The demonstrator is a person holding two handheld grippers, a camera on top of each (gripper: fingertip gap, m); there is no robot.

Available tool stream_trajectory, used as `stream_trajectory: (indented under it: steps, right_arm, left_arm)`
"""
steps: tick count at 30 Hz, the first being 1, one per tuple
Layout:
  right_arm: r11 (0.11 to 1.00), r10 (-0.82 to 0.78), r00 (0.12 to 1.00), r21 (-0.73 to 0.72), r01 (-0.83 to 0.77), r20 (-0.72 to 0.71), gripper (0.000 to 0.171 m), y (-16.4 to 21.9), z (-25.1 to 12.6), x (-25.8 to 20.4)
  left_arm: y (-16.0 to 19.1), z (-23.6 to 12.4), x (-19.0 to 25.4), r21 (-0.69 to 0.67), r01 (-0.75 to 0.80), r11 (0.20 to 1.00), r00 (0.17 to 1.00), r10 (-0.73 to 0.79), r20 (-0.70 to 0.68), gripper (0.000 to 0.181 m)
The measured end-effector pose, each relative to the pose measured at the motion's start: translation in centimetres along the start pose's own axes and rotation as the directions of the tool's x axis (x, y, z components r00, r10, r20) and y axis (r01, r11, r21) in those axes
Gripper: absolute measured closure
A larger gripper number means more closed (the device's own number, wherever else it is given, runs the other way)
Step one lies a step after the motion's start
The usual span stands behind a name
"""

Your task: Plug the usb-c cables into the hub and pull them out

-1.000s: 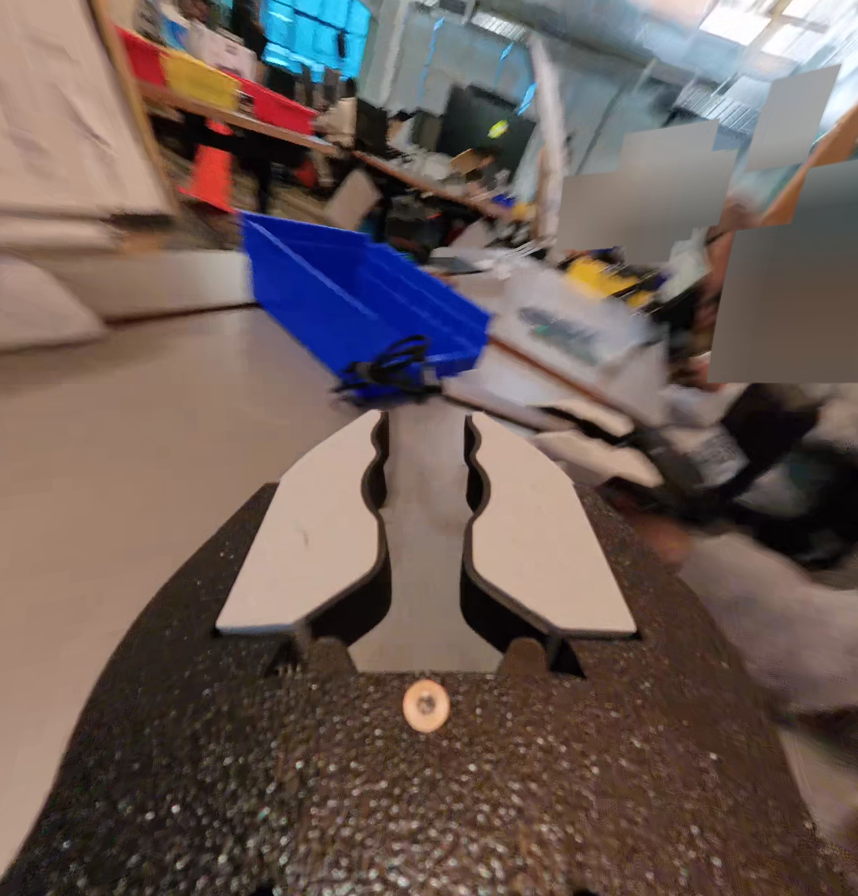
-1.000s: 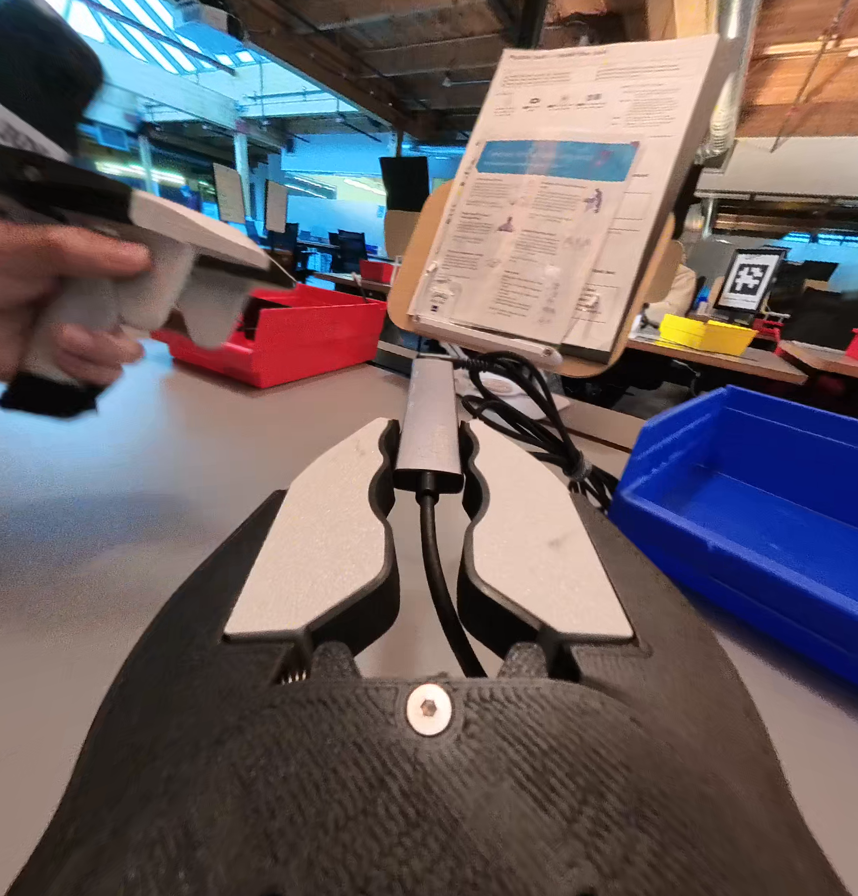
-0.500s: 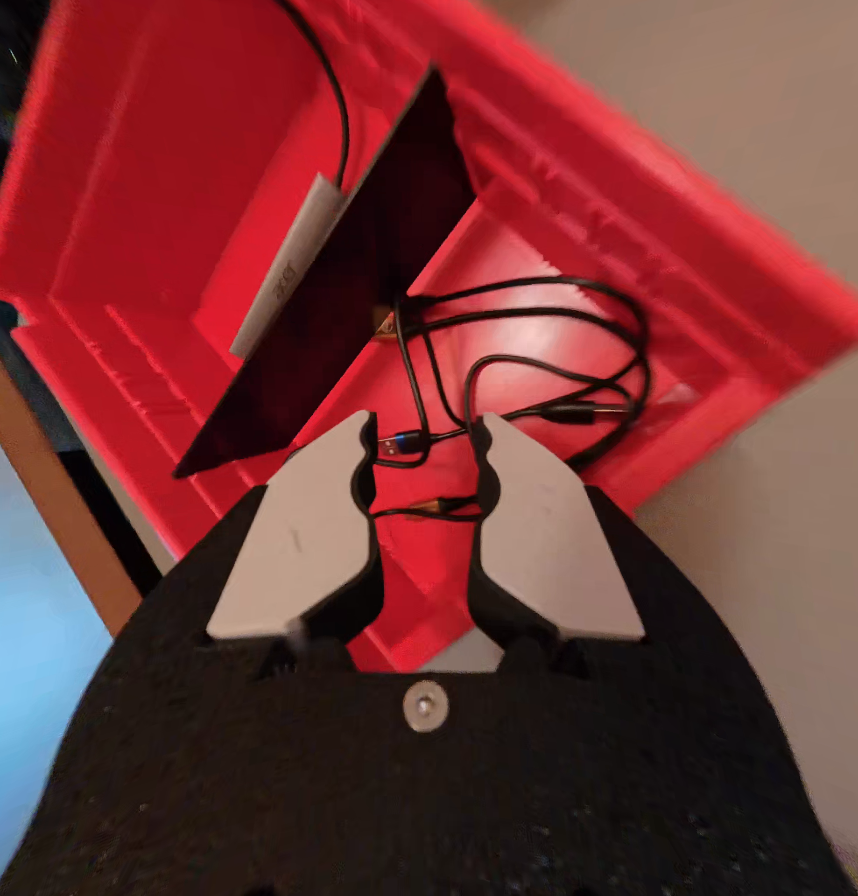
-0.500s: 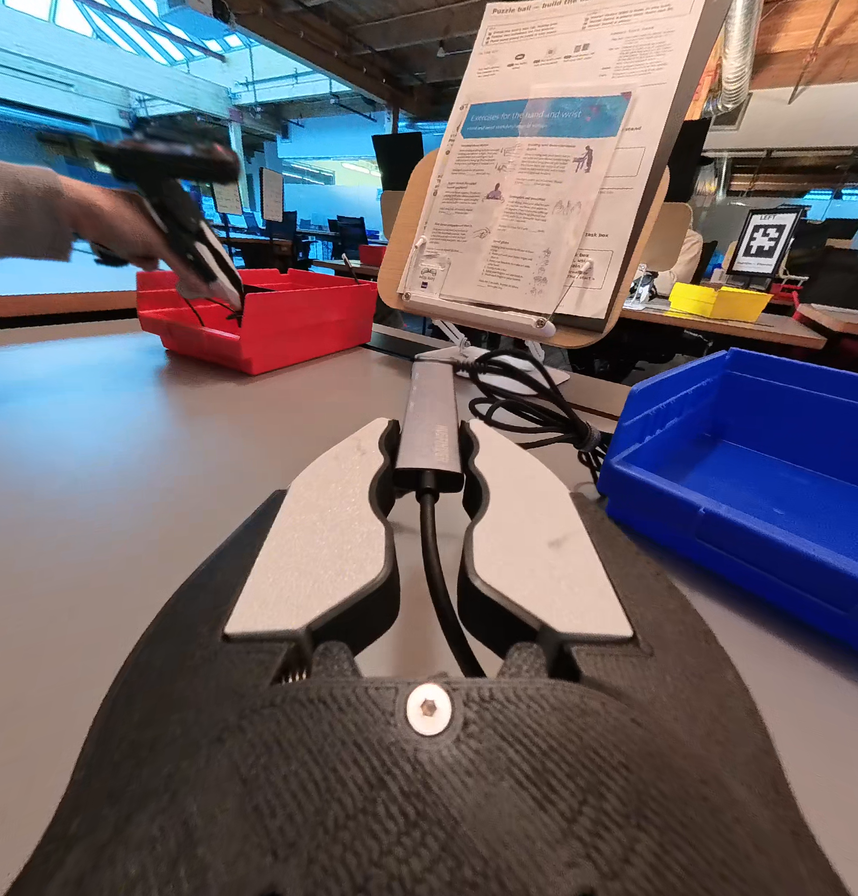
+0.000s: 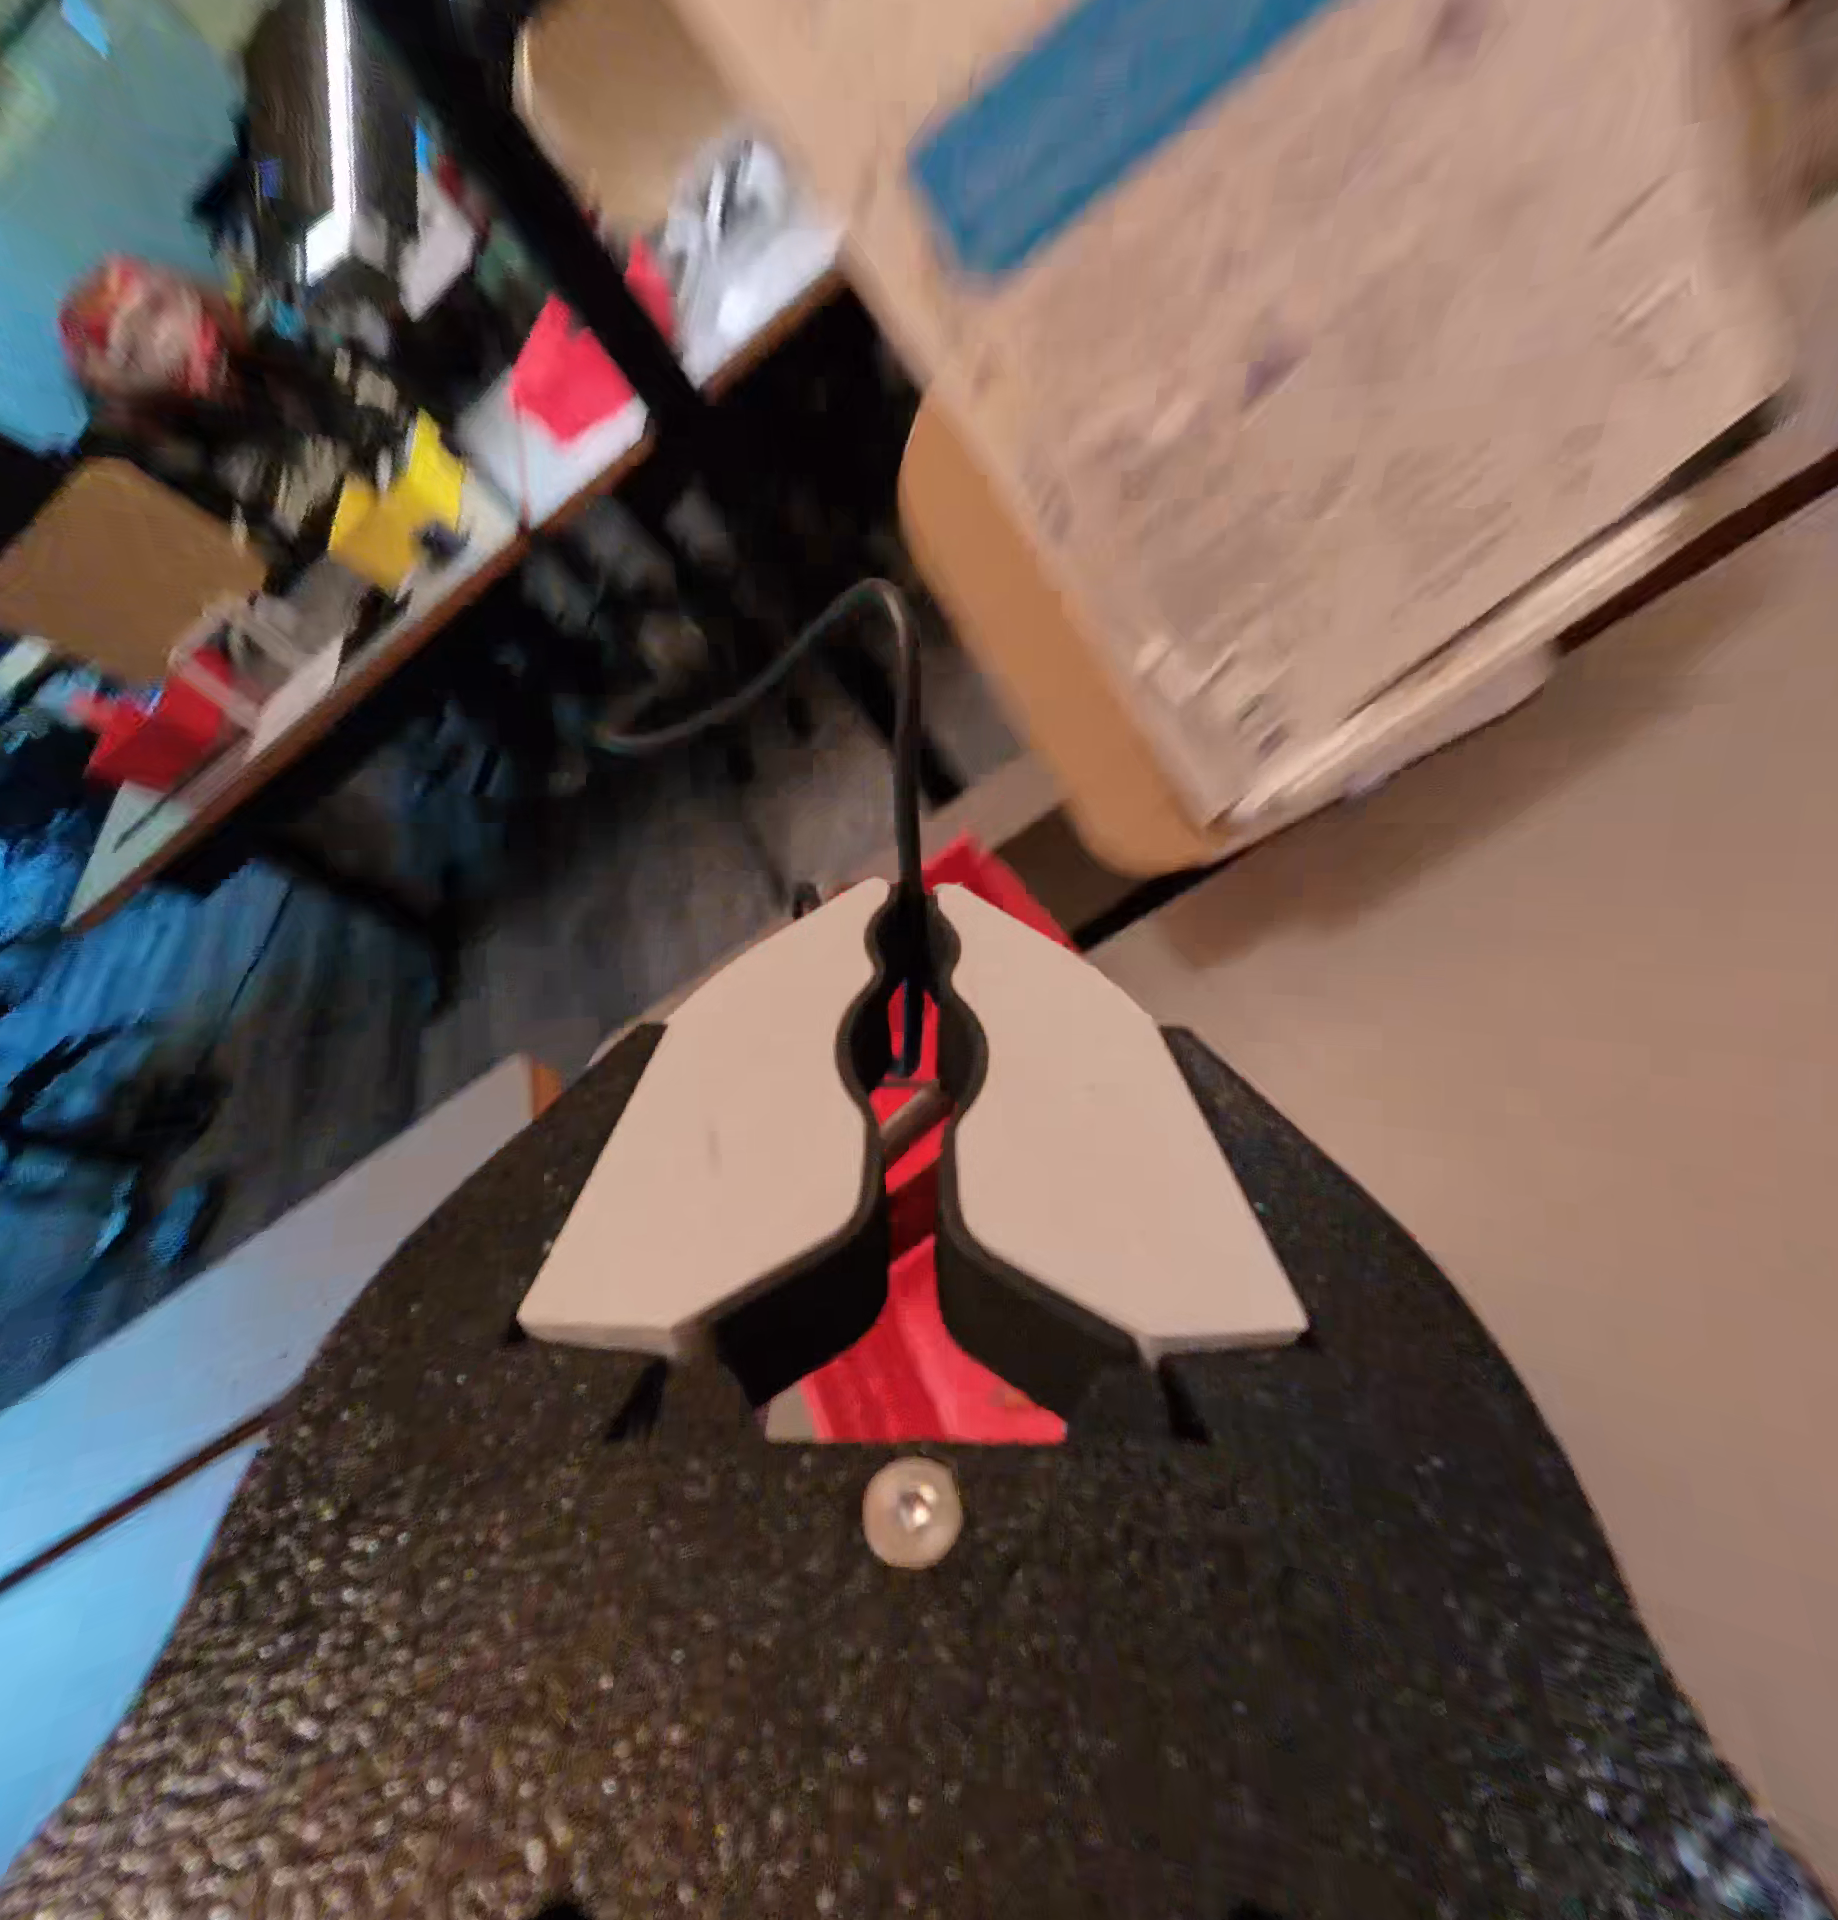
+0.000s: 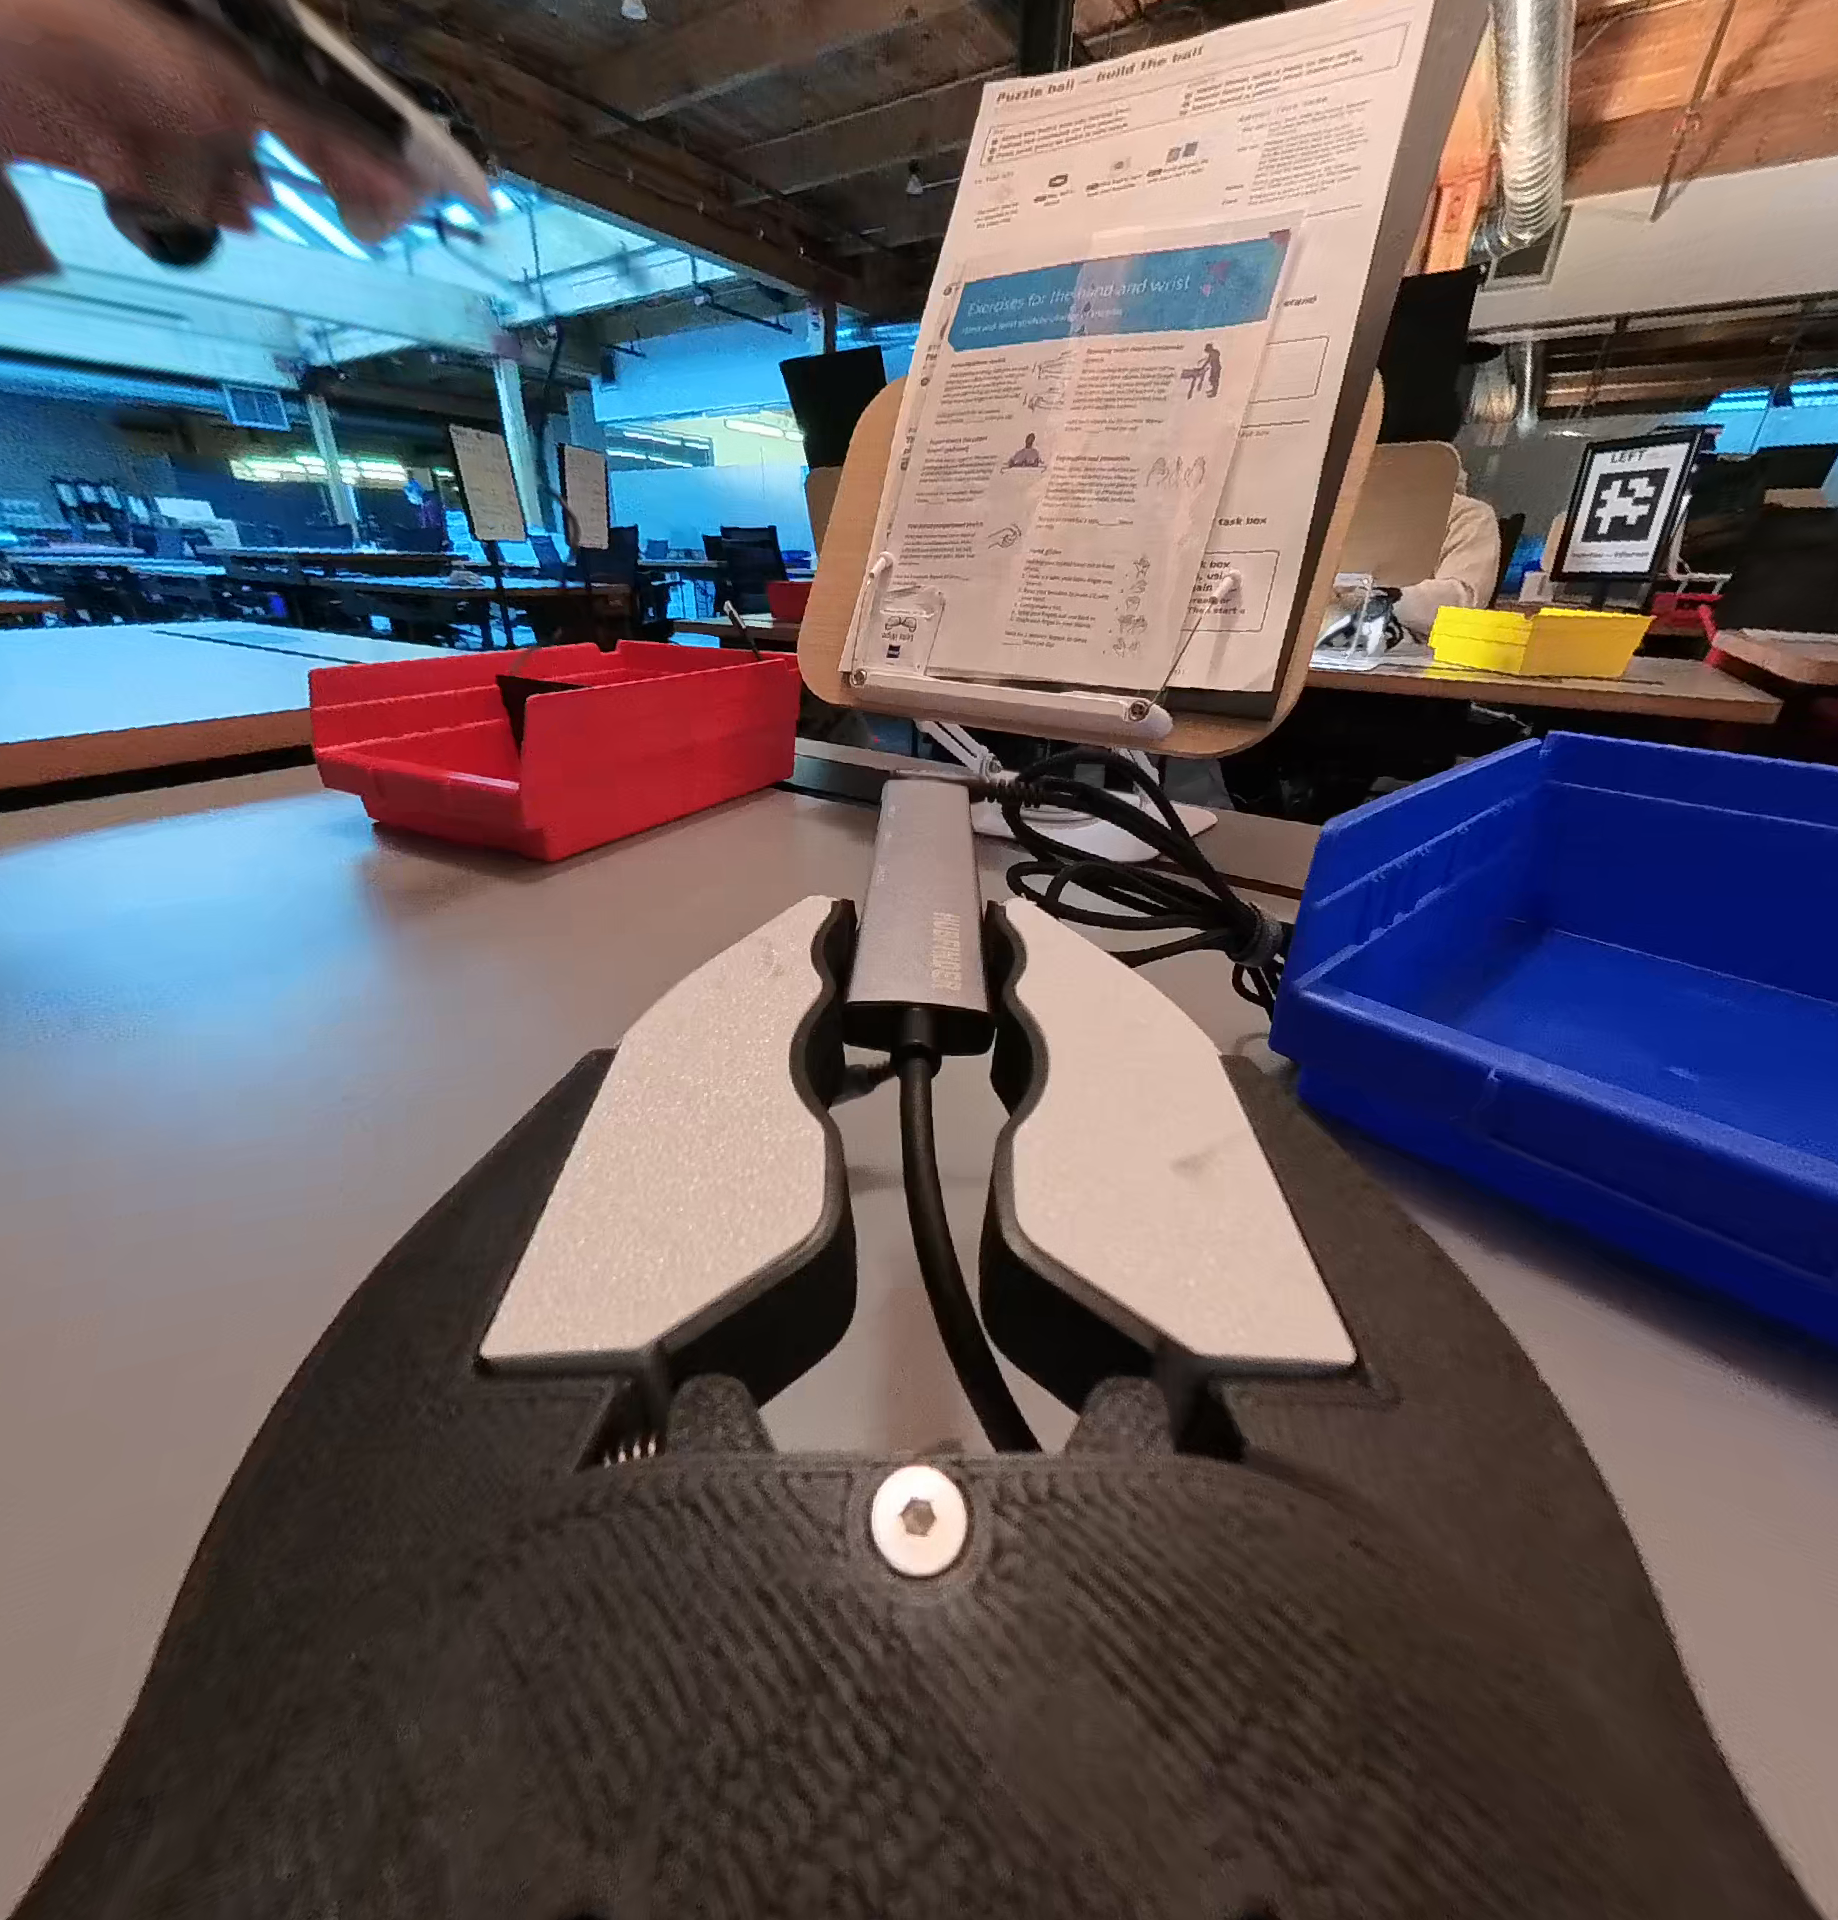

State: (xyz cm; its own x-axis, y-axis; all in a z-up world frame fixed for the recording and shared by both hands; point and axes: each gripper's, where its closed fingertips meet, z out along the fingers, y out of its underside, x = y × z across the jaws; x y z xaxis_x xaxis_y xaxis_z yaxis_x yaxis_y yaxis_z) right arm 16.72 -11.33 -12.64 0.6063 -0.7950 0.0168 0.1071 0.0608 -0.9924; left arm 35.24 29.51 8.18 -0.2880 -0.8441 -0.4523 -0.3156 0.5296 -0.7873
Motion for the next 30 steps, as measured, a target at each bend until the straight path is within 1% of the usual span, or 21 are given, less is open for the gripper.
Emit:
stream_trajectory:
  steps: [1, 3, 5, 7, 9, 11, 13, 16, 19, 21, 22, 24, 26, 28, 30]
  right_arm:
    - [1.0, 0.009, 1.0, 0.007, -0.009, -0.002, 0.147, -0.1, -0.1, 0.1]
    - [0.999, 0.025, 1.0, 0.021, -0.025, -0.006, 0.147, -0.2, -0.2, 0.3]
    - [0.999, 0.04, 0.999, 0.029, -0.04, -0.003, 0.147, -0.3, -0.3, 0.4]
    - [0.998, 0.049, 0.999, 0.035, -0.049, -0.002, 0.147, -0.4, -0.5, 0.5]
    - [0.997, 0.07, 0.998, 0.045, -0.069, -0.002, 0.147, -0.5, -0.7, 0.6]
    - [0.994, 0.093, 0.996, 0.055, -0.093, 0.002, 0.147, -0.7, -0.9, 0.8]
    - [0.992, 0.109, 0.994, 0.066, -0.109, 0.001, 0.147, -0.8, -1.1, 1.0]
    - [0.991, 0.114, 0.993, 0.066, -0.114, 0.007, 0.147, -0.8, -1.1, 1.1]
    - [0.991, 0.117, 0.993, 0.068, -0.118, 0.012, 0.147, -0.8, -1.1, 1.1]
    - [0.989, 0.126, 0.992, 0.075, -0.126, 0.01, 0.147, -0.9, -1.2, 1.2]
    - [0.989, 0.13, 0.991, 0.075, -0.131, 0.011, 0.147, -0.9, -1.3, 1.3]
    - [0.988, 0.133, 0.991, 0.077, -0.133, 0.01, 0.147, -0.9, -1.4, 1.4]
    - [0.987, 0.137, 0.991, 0.079, -0.137, 0.003, 0.147, -1.0, -1.5, 1.7]
    - [0.986, 0.146, 0.989, 0.085, -0.144, -0.018, 0.147, -1.1, -1.7, 2.2]
    - [0.986, 0.148, 0.988, 0.085, -0.145, -0.031, 0.147, -1.0, -2.0, 2.6]
  left_arm:
    - [-2.5, -1.9, 1.2, 0.072, 0.01, 0.997, 0.999, -0.007, -0.045, 0.18]
    - [-6.0, -4.8, 4.5, 0.183, 0.034, 0.982, 0.987, -0.004, -0.159, 0.18]
    - [-7.8, -6.5, 8.0, 0.242, 0.046, 0.969, 0.967, 0.017, -0.253, 0.18]
    - [-9.4, -7.8, 11.0, 0.31, 0.033, 0.95, 0.952, 0.065, -0.299, 0.18]
    - [-11.1, -8.8, 12.9, 0.348, 0.035, 0.937, 0.946, 0.081, -0.315, 0.18]
    - [-13.9, -10.1, 13.0, 0.403, 0.022, 0.915, 0.956, 0.098, -0.275, 0.18]
    - [-17.3, -11.8, 11.9, 0.452, 0.023, 0.892, 0.97, 0.089, -0.225, 0.18]
    - [-22.1, -14.5, 10.4, 0.512, 0.056, 0.857, 0.977, 0.059, -0.205, 0.18]
    - [-25.6, -16.6, 9.6, 0.56, 0.059, 0.827, 0.983, 0.05, -0.177, 0.179]
    - [-27.1, -17.6, 9.7, 0.579, 0.063, 0.813, 0.983, 0.049, -0.176, 0.18]
    - [-27.5, -17.8, 10.1, 0.581, 0.067, 0.811, 0.981, 0.052, -0.186, 0.18]
    - [-27.1, -17.2, 11.4, 0.563, 0.054, 0.825, 0.977, 0.073, -0.201, 0.179]
    - [-25.2, -15.8, 14.0, 0.545, 0.036, 0.838, 0.962, 0.118, -0.246, 0.18]
    - [-21.4, -13.5, 17.3, 0.525, -0.009, 0.851, 0.945, 0.18, -0.274, 0.18]
    - [-16.2, -11.1, 20.9, 0.518, -0.089, 0.851, 0.914, 0.277, -0.298, 0.18]
